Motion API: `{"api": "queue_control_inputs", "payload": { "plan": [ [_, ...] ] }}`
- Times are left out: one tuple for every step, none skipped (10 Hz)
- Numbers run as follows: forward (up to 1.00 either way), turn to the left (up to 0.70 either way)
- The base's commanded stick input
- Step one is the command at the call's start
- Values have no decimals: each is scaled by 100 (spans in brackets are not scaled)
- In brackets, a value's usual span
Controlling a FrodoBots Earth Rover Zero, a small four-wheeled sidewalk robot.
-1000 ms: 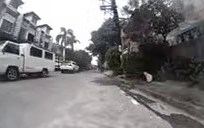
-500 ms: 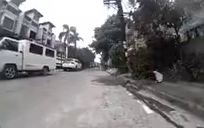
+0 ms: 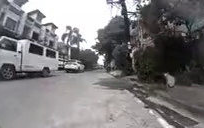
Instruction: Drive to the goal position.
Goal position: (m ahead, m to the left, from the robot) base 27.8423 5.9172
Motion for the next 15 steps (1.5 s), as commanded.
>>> {"api": "queue_control_inputs", "payload": {
  "plan": [
    [70,0],
    [70,0],
    [70,0],
    [70,0],
    [70,0],
    [70,0],
    [70,0],
    [70,0],
    [70,0],
    [70,0],
    [70,0],
    [70,0],
    [70,0],
    [70,0],
    [70,0]
  ]
}}
